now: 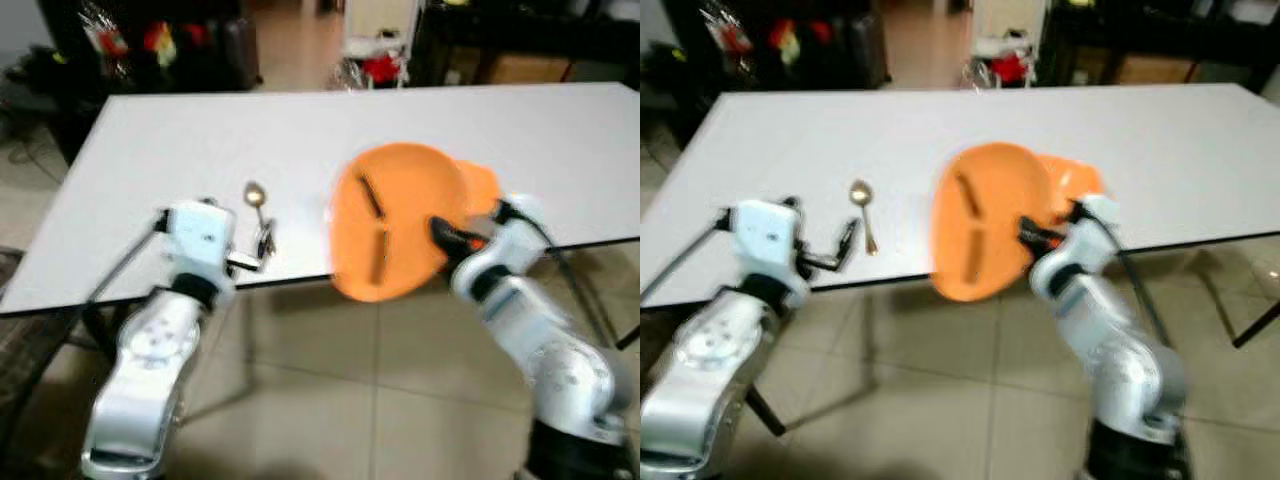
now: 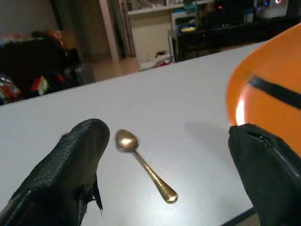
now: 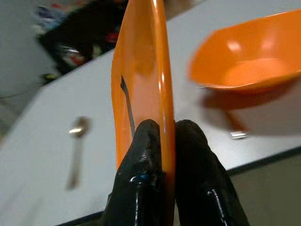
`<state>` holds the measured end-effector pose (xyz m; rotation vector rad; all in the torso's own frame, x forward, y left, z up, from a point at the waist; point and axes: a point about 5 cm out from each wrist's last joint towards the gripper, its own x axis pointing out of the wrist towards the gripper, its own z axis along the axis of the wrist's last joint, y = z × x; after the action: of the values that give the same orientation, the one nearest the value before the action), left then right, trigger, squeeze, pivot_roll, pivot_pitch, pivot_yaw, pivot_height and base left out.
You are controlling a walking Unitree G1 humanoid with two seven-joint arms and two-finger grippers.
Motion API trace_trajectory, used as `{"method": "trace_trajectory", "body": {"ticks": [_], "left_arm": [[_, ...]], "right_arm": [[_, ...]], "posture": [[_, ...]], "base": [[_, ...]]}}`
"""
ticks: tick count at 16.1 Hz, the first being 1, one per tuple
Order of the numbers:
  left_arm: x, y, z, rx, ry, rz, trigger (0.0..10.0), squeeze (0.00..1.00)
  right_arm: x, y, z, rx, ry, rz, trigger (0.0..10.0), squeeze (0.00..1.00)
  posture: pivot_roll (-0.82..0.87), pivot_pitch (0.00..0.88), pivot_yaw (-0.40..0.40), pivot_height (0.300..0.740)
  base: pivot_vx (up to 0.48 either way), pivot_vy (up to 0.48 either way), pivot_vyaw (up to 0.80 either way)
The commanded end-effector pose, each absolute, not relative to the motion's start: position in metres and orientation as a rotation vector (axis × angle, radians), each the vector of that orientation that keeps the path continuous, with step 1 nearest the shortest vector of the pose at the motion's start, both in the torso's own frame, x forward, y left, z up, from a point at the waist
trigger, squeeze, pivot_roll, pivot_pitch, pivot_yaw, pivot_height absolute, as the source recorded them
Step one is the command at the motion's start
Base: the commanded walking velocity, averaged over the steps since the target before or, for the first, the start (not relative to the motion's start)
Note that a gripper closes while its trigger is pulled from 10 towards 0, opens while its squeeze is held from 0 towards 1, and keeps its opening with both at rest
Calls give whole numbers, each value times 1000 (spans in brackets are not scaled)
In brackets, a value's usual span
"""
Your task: Setting the table
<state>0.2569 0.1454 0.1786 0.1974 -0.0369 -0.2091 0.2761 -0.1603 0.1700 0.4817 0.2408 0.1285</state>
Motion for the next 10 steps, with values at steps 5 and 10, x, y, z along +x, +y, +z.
{"method": "trace_trajectory", "body": {"ticks": [5,10], "left_arm": [[254,155,181,212,-45,-177,10000,0],[253,159,182,216,-40,-166,10000,0]], "right_arm": [[277,-143,176,496,226,233,10000,0],[274,-137,174,484,252,296,10000,0]], "posture": [[-25,0,-49,740],[-17,11,-54,740]], "base": [[290,0,0],[292,0,320]]}}
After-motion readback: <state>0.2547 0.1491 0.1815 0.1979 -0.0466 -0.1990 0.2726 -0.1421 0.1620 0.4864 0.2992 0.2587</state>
